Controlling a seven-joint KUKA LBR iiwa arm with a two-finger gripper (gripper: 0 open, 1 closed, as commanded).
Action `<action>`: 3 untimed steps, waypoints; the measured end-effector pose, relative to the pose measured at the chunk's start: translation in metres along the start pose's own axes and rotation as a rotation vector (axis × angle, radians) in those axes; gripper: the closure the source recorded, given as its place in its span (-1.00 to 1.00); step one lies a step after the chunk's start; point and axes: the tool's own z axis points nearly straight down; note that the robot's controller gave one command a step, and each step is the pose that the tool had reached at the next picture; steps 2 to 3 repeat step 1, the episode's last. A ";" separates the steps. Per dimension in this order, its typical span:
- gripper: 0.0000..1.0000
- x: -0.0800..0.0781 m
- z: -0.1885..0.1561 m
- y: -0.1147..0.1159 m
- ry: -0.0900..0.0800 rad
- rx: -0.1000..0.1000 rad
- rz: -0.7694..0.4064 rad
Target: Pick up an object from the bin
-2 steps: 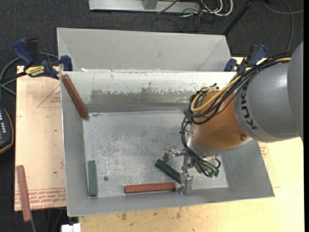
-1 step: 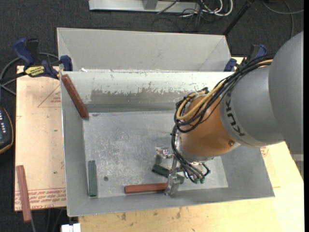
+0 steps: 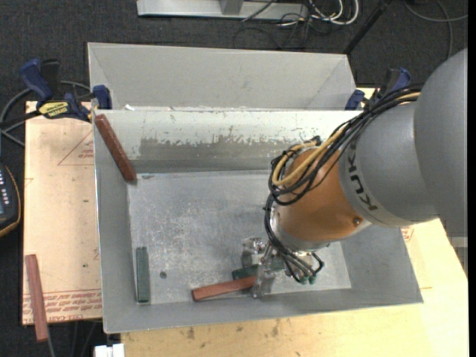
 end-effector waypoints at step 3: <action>1.00 -0.043 -0.119 0.025 -0.010 -0.001 -0.018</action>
Offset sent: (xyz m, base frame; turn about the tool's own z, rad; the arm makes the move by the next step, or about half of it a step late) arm 0.0368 0.0284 0.1148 -0.0134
